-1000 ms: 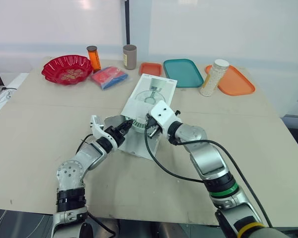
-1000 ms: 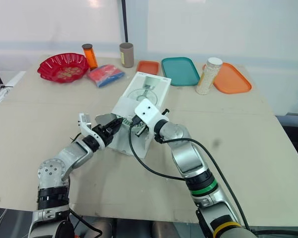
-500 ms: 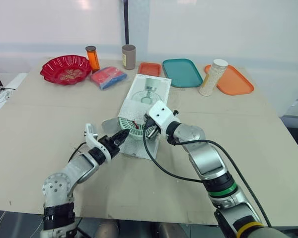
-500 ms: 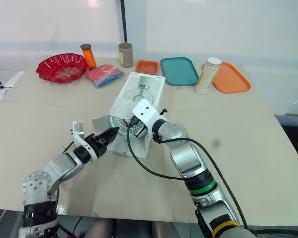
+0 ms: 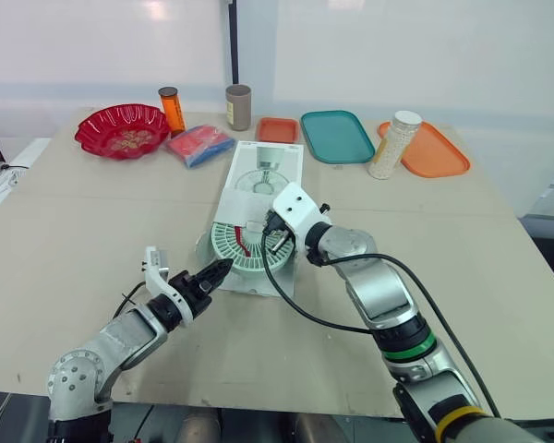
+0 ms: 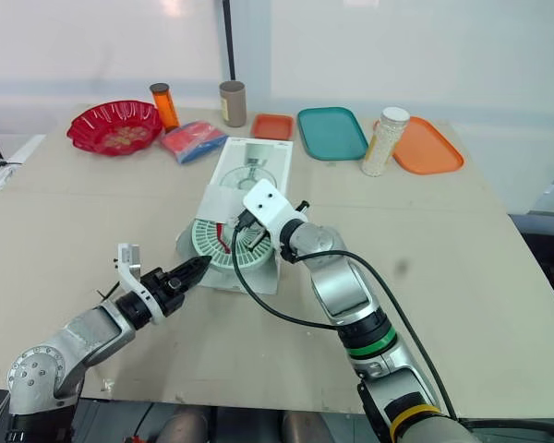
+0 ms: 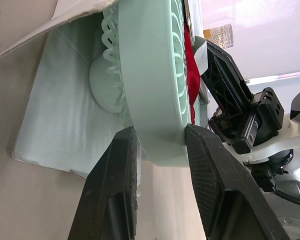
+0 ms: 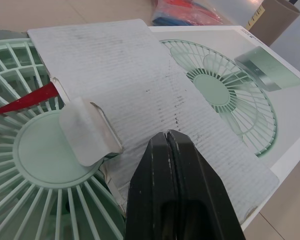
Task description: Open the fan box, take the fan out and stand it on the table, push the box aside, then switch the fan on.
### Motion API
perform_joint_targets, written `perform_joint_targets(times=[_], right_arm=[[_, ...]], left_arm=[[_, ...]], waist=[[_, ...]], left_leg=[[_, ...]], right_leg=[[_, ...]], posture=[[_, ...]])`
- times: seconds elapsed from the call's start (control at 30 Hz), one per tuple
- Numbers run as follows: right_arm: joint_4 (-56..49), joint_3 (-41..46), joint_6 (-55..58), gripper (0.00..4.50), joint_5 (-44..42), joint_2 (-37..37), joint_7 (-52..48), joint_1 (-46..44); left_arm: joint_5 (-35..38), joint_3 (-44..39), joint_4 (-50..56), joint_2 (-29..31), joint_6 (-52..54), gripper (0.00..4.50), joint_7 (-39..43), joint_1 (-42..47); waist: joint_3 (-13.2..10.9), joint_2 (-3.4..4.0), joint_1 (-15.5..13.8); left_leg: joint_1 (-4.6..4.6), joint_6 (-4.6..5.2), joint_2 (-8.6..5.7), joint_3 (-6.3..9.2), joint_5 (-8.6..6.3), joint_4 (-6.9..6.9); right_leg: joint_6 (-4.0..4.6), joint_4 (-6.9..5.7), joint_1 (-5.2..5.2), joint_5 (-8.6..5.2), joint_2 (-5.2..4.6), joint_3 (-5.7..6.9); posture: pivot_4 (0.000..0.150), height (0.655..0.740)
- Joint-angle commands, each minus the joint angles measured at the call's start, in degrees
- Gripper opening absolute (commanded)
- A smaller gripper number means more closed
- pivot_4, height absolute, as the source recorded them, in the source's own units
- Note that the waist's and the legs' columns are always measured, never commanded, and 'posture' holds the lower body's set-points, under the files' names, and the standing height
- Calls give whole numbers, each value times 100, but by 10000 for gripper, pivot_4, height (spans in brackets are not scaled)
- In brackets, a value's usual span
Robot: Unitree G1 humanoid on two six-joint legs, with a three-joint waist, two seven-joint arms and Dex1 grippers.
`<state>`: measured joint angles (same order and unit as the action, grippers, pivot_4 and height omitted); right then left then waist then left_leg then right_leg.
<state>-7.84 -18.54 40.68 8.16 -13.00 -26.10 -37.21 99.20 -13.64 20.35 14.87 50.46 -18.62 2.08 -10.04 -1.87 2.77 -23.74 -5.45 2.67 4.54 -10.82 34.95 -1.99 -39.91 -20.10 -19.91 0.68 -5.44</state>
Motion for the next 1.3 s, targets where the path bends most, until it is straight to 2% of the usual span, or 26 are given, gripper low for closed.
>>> perform_joint_targets(times=[0.03,0.67,1.3], right_arm=[[267,-4,188,0,65,-38,69,22],[429,-101,351,0,124,-48,111,-131],[499,-182,386,0,122,-34,106,-224]], left_arm=[[160,-17,284,273,-104,11406,-178,-367],[1137,93,1371,1394,-847,11406,-280,-1954],[1233,-59,1976,1973,-1248,11406,318,-3811]], waist=[[0,0,3],[0,-6,0],[3,-10,3]], left_leg=[[3,0,0,-4,0,-7],[39,-5,11,-50,3,-49],[42,-4,26,-62,0,-61]], right_leg=[[0,1,-1,0,0,-6],[-20,12,-7,-22,3,-53],[7,58,-23,-24,4,-55]], posture=[[1500,7400],[1500,7400],[1500,7400]])
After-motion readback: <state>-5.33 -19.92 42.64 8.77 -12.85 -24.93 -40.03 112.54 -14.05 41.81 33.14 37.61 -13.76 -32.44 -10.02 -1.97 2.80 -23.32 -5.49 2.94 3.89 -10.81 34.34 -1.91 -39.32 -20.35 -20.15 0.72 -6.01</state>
